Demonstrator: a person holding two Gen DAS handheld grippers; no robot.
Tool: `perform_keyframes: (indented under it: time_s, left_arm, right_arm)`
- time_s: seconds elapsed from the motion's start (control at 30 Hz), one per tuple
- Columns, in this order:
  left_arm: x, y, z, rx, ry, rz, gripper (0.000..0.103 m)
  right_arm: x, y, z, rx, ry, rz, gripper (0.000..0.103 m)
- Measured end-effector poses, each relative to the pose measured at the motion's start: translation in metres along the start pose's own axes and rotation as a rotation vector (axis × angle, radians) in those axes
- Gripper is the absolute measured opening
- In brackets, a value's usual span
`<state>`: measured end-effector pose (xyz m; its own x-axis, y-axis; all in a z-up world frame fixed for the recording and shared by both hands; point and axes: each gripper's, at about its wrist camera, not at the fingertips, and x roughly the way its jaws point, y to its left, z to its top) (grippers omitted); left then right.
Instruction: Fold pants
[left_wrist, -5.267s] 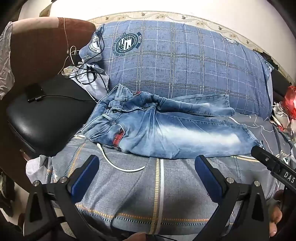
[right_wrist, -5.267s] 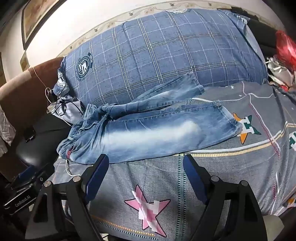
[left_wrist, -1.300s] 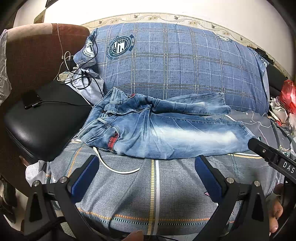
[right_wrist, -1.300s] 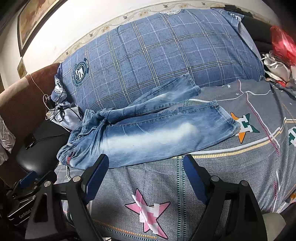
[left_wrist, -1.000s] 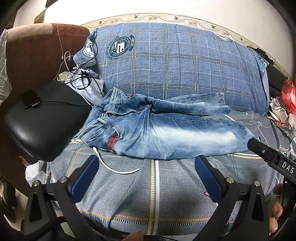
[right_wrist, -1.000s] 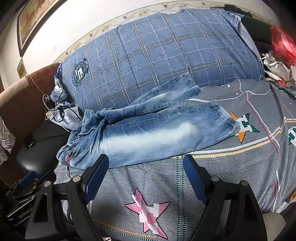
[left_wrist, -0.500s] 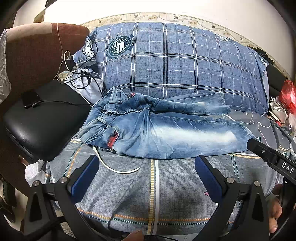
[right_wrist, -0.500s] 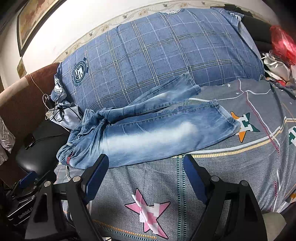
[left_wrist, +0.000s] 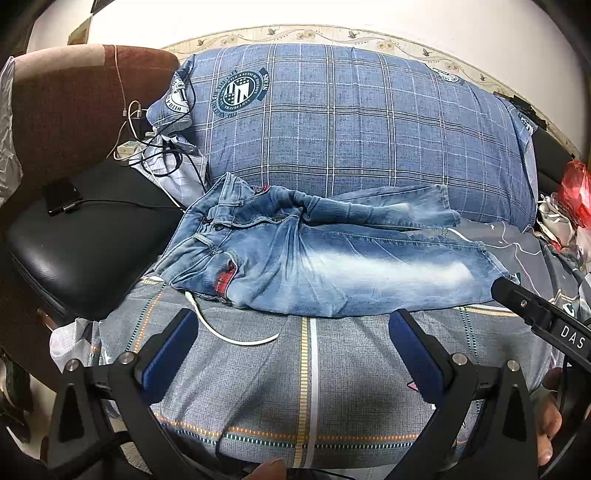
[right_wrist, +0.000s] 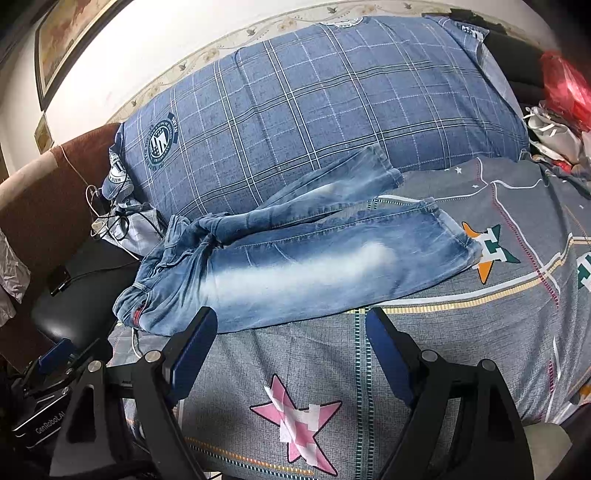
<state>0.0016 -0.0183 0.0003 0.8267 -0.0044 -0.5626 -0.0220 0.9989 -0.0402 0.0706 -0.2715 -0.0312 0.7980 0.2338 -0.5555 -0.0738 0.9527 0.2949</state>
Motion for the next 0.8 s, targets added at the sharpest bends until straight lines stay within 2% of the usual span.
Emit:
perform_keyframes:
  time_s: [0.4,0.67,0.8]
  left_arm:
    - [0.0,0.001,0.001,-0.005,-0.005,-0.003,0.103]
    - [0.008,0.009,0.01,-0.026,0.042,-0.021,0.103]
    - [0.015,0.012,0.025,-0.03,0.063,-0.014,0.103]
  right_arm:
    - [0.001,0.0,0.002,0.014,0.018,-0.005,0.083]
    - [0.008,-0.012,0.016,0.091,0.073,-0.015,0.083]
    - [0.016,-0.008,0.031,0.088,0.09,-0.016,0.083]
